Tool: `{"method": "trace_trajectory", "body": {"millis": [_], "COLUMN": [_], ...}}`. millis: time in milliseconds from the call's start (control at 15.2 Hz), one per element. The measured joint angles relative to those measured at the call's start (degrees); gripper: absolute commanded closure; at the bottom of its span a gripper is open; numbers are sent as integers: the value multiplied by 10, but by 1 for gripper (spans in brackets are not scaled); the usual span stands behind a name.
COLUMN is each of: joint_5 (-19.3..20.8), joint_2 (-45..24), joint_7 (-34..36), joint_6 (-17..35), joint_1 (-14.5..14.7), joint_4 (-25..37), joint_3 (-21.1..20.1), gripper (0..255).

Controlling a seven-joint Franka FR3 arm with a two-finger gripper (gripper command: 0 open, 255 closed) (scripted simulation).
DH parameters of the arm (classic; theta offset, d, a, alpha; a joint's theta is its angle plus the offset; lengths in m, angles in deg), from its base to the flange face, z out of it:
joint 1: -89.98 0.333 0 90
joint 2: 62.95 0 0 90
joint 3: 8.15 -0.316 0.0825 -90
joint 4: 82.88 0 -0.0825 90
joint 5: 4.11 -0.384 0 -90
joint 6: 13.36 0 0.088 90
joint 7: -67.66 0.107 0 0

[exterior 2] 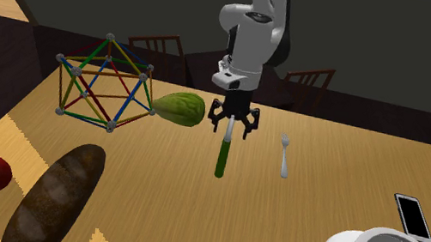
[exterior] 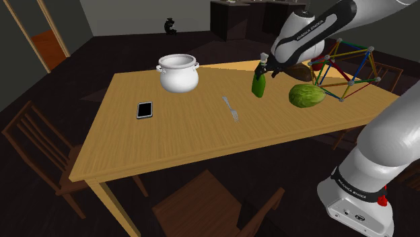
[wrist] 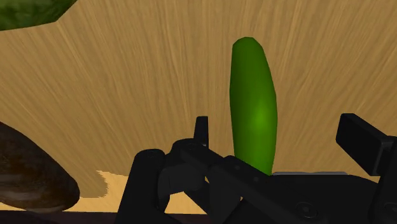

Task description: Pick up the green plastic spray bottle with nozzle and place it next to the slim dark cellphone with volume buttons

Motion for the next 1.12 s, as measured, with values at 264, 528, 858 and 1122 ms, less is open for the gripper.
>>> {"method": "trace_trajectory", "body": {"millis": [264, 528, 858, 1122], "joint_5": [-6, -17, -19, -19], "joint_2": [-41, -78, -85, -85], "joint_7": [0, -8, -8, -8], "joint_6": [39, 66, 71, 71], "joint_1": [-1, 0, 0, 0], "joint_4": [14, 23, 26, 26], "joint_3": [4, 6, 5, 5], "gripper": [0, 0, 0, 255]}}
